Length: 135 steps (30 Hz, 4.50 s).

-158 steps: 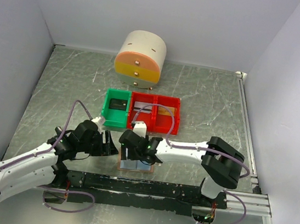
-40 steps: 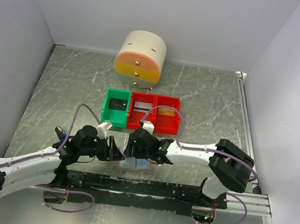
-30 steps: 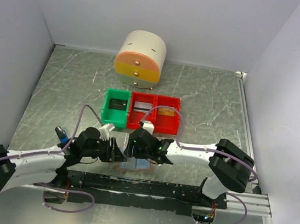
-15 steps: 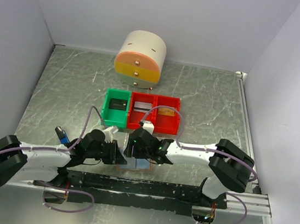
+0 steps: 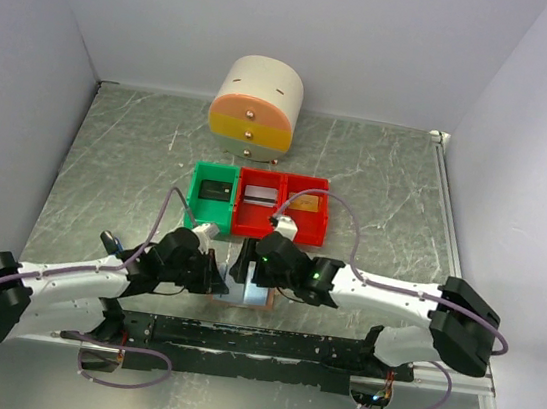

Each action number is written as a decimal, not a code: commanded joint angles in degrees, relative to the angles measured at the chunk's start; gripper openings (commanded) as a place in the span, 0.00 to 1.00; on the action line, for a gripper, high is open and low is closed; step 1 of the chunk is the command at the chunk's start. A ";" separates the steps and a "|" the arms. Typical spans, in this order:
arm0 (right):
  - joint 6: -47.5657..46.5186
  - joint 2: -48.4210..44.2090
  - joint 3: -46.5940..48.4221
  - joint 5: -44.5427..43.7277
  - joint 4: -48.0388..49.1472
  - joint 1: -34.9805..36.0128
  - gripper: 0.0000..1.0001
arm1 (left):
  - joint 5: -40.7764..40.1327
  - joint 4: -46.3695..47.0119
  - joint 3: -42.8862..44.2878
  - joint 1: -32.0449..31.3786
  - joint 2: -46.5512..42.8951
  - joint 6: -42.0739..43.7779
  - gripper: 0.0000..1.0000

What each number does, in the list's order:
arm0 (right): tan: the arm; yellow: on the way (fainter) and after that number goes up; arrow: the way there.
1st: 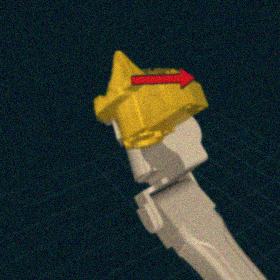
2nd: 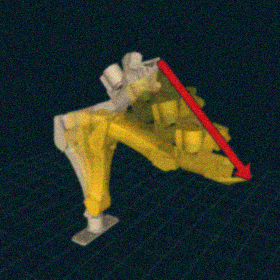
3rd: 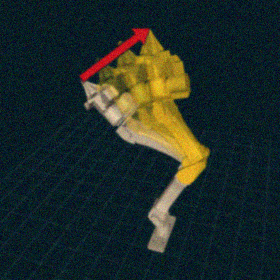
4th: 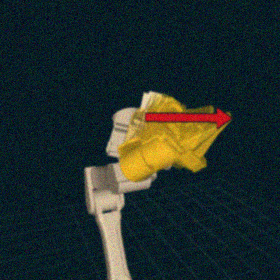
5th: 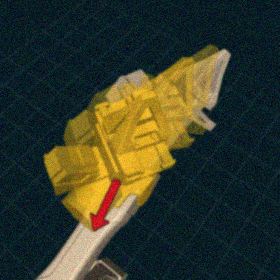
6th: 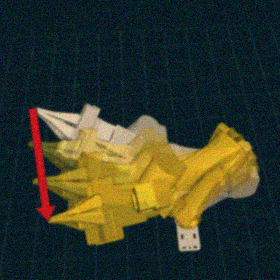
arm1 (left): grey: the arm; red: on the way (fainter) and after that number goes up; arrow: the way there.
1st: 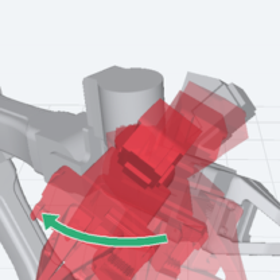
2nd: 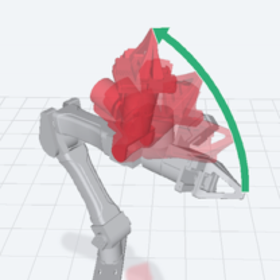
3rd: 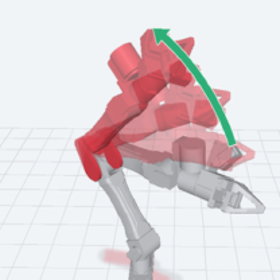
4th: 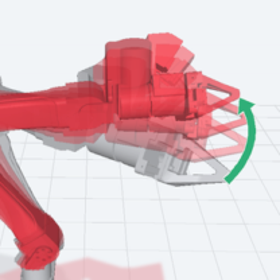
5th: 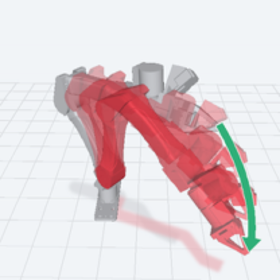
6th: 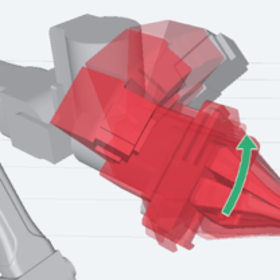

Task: Take the credit cards out of the card holder

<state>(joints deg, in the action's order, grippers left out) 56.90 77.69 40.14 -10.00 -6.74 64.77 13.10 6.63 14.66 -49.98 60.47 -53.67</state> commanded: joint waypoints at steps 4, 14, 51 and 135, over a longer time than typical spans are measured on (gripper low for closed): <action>3.01 -5.89 -3.43 -7.74 -7.49 -0.19 0.78 | -4.65 -14.45 6.04 -0.41 -1.87 4.00 0.20; 4.36 -14.62 -8.38 -7.73 -8.59 -0.54 0.79 | -3.50 -7.77 8.60 -2.03 1.17 1.90 0.49; -0.43 -9.17 -3.80 1.09 -0.30 -1.14 0.38 | -22.22 -17.81 9.49 -11.20 -7.13 -5.53 0.64; -9.32 -6.05 -5.21 2.15 -4.26 -5.62 0.39 | -14.70 16.45 6.15 -11.20 18.60 -14.93 0.07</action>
<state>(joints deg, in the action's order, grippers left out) 51.64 72.14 31.55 -8.27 -8.40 59.40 -0.80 23.46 18.61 -60.88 79.02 -69.06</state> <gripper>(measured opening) 0.385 0.075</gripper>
